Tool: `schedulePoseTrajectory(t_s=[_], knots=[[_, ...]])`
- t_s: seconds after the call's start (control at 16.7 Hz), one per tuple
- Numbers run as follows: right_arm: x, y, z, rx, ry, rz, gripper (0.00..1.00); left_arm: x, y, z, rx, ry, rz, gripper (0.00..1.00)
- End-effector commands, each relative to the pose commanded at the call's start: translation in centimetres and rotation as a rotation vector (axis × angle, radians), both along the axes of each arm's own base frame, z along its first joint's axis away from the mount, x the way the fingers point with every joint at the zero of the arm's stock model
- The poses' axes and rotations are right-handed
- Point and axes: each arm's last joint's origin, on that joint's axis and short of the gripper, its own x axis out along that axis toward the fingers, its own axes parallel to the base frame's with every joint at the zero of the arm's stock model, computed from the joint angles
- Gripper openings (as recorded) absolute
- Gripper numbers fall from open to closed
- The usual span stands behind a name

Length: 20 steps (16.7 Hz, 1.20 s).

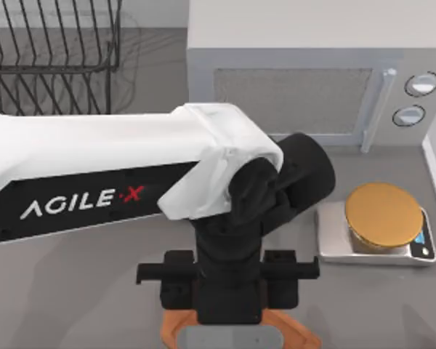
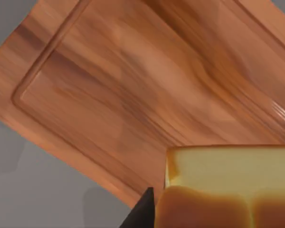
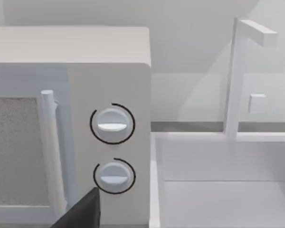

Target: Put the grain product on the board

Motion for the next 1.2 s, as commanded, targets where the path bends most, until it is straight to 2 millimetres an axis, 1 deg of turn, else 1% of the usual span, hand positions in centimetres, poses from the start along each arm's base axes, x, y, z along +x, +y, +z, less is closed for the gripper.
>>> schedulePoseTrajectory(t_s=[0.36,0.66,1.2], knots=[[0.0,0.0,0.0,0.000,0.000,0.000,1.00,0.2,0.1,0.1,-0.007,-0.002,0.009,0.00],[0.0,0.0,0.0,0.000,0.000,0.000,1.00,0.3,0.3,-1.4,0.001,0.002,0.024,0.00],[0.0,0.0,0.0,0.000,0.000,0.000,1.00,0.1,-0.2,-3.6,-0.020,-0.012,0.003,0.00]])
